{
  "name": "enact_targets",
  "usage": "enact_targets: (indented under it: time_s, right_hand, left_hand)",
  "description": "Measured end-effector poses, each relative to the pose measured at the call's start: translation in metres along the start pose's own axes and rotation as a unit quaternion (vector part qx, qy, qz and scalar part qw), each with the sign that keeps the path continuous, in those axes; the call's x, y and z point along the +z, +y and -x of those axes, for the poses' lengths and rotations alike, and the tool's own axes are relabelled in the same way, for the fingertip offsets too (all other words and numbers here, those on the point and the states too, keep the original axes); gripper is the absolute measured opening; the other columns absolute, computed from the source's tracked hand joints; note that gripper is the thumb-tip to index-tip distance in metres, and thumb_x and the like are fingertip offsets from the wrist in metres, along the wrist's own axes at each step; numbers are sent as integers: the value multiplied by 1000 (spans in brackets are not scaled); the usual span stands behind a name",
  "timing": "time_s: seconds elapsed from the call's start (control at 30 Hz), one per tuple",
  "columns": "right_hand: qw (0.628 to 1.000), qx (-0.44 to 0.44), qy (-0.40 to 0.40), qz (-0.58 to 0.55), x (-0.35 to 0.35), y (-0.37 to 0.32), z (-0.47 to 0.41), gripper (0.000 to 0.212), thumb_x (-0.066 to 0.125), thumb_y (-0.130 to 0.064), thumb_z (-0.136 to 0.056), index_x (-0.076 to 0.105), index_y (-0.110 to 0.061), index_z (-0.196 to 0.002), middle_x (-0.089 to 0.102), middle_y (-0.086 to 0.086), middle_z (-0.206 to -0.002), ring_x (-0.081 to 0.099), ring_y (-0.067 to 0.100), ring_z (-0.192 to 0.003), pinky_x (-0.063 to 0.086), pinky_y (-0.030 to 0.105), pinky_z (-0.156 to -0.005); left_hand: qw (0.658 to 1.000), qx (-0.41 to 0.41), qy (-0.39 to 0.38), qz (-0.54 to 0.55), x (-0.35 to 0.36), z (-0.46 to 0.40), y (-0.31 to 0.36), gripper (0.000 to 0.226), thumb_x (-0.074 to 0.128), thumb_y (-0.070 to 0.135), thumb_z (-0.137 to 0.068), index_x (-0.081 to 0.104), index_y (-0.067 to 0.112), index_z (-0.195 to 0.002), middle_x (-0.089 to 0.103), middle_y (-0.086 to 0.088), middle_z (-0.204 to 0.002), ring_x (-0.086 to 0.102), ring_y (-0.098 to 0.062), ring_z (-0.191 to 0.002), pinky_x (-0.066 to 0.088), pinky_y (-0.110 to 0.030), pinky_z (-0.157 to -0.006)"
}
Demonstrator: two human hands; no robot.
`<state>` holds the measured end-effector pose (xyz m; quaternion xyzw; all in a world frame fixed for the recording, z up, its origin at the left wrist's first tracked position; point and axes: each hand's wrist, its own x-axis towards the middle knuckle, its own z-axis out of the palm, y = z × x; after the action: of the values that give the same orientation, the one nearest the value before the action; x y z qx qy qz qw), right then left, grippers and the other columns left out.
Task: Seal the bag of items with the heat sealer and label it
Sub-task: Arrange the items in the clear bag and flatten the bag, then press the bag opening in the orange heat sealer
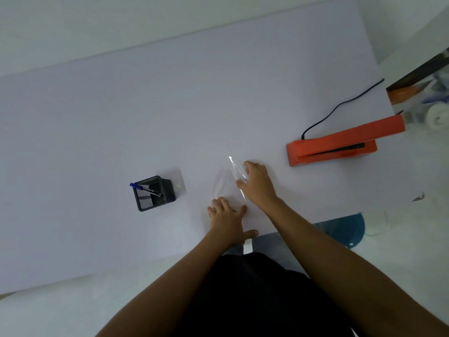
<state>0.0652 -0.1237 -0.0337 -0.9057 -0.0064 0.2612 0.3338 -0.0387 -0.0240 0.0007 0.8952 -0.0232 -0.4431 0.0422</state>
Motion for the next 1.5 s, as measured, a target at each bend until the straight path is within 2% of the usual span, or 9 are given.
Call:
enact_targets:
  time_s: [0.3,0.4,0.47,0.6,0.7,0.83,0.93,1.17,1.5]
  right_hand:
    - [950,139,-41,-278,1,-5,20,13,75,-14,-86,76,-12,-99,76,-1,-97,68,15,-93,55,21,-77]
    - [944,130,-63,-297,-10,-2,35,14,75,-13,-87,77,-11,-100,76,-2,-97,70,12,-91,50,14,-70]
    - [942,121,-60,-308,-20,1,43,14,76,-12,-85,78,-10,-99,77,0,-96,71,13,-92,52,15,-74]
    - [948,87,-62,-300,-50,9,59,11,79,-14,-83,79,-10,-94,78,-2,-90,70,0,-82,49,9,-72]
    - [957,47,-65,-278,-74,22,70,6,80,-13,-82,81,-13,-88,78,-5,-82,69,-1,-76,50,9,-71]
    - [959,35,-40,-279,-116,43,80,6,81,-16,-81,81,-17,-86,78,-5,-81,69,4,-72,51,14,-62]
    - [945,34,-3,-326,-149,65,88,6,81,-14,-81,80,-14,-86,78,1,-87,72,14,-79,61,28,-68]
    - [956,-12,80,-282,-201,132,89,8,81,-15,-81,79,-11,-87,79,-2,-87,73,16,-85,59,26,-80]
    - [966,-48,-11,-254,-215,206,75,11,79,-19,-84,80,-11,-92,79,-5,-90,74,12,-89,56,25,-85]
  left_hand:
    - [1000,8,-3,17,-1,-3,-6,96,30,90,-73,13,38,-153,4,-31,-159,6,-54,-144,12,-65,-113]
    - [989,1,32,143,-13,-3,-12,85,32,85,-79,28,36,-148,39,-24,-148,39,-42,-133,34,-57,-108]
    - [945,-32,119,303,-25,1,-18,69,44,74,-85,45,26,-134,64,-10,-123,61,-26,-106,50,-45,-92]
    - [863,-46,293,409,-48,8,-23,59,67,61,-80,47,25,-123,57,5,-114,62,-15,-86,48,-33,-75]
    - [844,47,263,465,-64,5,-12,46,69,55,-82,57,34,-121,61,12,-122,67,-15,-85,52,-30,-76]
    - [798,141,199,550,-90,5,19,14,66,26,-92,75,15,-90,75,0,-91,73,-17,-67,51,-23,-55]
    - [798,192,208,532,-97,-2,52,17,63,22,-94,77,14,-90,76,4,-84,71,-10,-76,53,-18,-67]
    - [798,206,229,518,-105,-20,134,16,64,27,-94,78,22,-98,76,14,-94,70,-2,-88,53,-15,-79]
    - [828,160,196,500,-83,-41,176,26,62,37,-91,79,18,-87,76,11,-86,71,-2,-82,55,-18,-78]
